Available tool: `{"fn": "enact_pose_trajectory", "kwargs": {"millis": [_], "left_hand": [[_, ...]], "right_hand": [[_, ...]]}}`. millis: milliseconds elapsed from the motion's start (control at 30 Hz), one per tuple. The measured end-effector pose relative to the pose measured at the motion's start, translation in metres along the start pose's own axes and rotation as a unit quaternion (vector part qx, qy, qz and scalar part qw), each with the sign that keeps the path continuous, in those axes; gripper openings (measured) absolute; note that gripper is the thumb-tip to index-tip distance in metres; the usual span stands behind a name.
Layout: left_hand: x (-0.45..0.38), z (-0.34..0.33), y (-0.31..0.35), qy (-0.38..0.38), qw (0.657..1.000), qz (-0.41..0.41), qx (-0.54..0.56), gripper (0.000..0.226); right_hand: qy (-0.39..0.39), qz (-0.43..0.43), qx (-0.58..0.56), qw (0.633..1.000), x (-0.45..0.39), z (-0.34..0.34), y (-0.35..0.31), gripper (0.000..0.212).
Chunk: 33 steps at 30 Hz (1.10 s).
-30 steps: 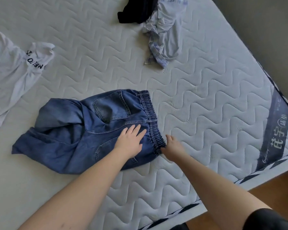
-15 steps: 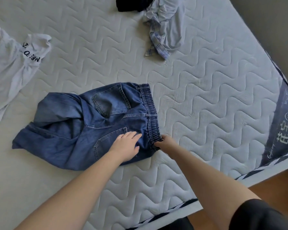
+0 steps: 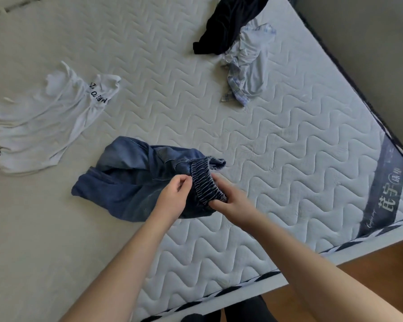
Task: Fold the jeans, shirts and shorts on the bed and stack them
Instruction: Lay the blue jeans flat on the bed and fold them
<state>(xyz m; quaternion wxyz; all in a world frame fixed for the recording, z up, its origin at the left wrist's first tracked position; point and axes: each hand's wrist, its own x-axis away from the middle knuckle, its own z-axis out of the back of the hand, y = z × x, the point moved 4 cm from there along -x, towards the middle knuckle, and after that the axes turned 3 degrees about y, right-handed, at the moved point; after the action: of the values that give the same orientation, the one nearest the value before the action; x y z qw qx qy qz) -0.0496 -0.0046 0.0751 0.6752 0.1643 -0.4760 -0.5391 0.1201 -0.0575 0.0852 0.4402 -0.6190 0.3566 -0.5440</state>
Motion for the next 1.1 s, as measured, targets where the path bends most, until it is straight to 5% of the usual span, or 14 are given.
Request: {"fn": "enact_pose_trajectory", "kwargs": {"millis": [267, 433, 600, 767, 933, 1100], "left_hand": [[0.063, 0.094, 0.057, 0.168, 0.975, -0.121, -0.084, 0.024], [0.089, 0.098, 0.065, -0.058, 0.983, 0.021, -0.172, 0.050], [0.110, 0.081, 0.040, -0.220, 0.900, 0.053, -0.372, 0.055], [0.130, 0.065, -0.003, -0.230, 0.873, 0.071, -0.425, 0.047], [0.147, 0.071, -0.030, -0.084, 0.947, 0.054, -0.307, 0.020], [0.161, 0.105, -0.024, -0.049, 0.967, -0.042, -0.247, 0.007]], "right_hand": [[-0.129, 0.170, 0.173, 0.961, 0.063, -0.046, -0.086, 0.031], [-0.183, 0.202, 0.277, 0.922, 0.096, -0.067, -0.098, 0.036], [-0.189, 0.171, 0.382, 0.888, 0.123, -0.077, -0.082, 0.052], [-0.173, 0.135, 0.483, 0.848, 0.146, -0.083, -0.065, 0.033], [-0.138, 0.129, 0.530, 0.827, 0.160, -0.096, -0.043, 0.035], [-0.132, 0.112, 0.443, 0.879, 0.157, -0.107, -0.035, 0.038]]}}
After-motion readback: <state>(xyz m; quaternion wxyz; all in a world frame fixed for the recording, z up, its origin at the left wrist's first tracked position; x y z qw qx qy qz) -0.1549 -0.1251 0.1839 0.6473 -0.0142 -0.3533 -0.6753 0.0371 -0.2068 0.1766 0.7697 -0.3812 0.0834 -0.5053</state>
